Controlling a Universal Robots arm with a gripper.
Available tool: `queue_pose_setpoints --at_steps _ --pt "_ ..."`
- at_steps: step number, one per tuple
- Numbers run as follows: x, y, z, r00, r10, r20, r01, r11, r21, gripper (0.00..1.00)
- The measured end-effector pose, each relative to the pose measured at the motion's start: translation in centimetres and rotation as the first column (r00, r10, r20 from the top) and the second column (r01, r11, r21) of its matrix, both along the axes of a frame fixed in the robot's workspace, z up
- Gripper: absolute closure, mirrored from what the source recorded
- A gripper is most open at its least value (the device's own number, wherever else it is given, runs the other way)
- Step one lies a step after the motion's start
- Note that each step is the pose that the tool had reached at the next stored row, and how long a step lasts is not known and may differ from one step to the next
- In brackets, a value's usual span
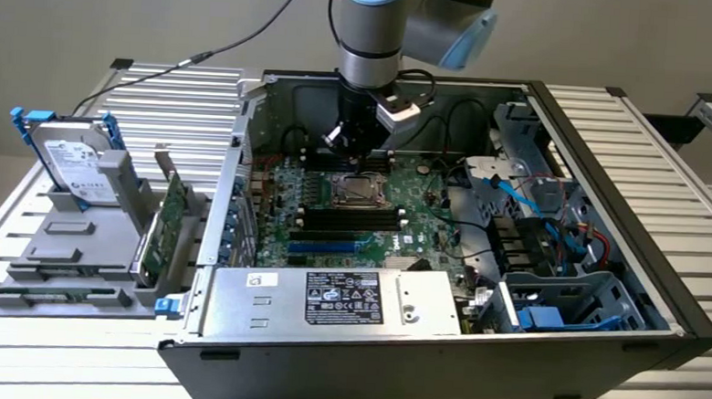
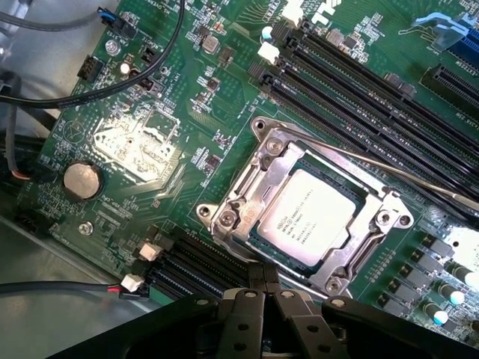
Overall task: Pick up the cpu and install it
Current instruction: 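Install the first cpu locking lever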
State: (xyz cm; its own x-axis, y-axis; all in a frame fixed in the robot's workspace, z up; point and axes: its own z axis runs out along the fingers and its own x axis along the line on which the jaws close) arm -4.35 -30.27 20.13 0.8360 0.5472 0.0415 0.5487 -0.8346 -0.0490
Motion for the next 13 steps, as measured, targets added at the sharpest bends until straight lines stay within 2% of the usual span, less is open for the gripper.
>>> queue_pose_setpoints --at_steps 13 --pt "0.27 0.00 0.00 1.0000 -0.007 0.0001 0.007 1.0000 0.0049 0.89"
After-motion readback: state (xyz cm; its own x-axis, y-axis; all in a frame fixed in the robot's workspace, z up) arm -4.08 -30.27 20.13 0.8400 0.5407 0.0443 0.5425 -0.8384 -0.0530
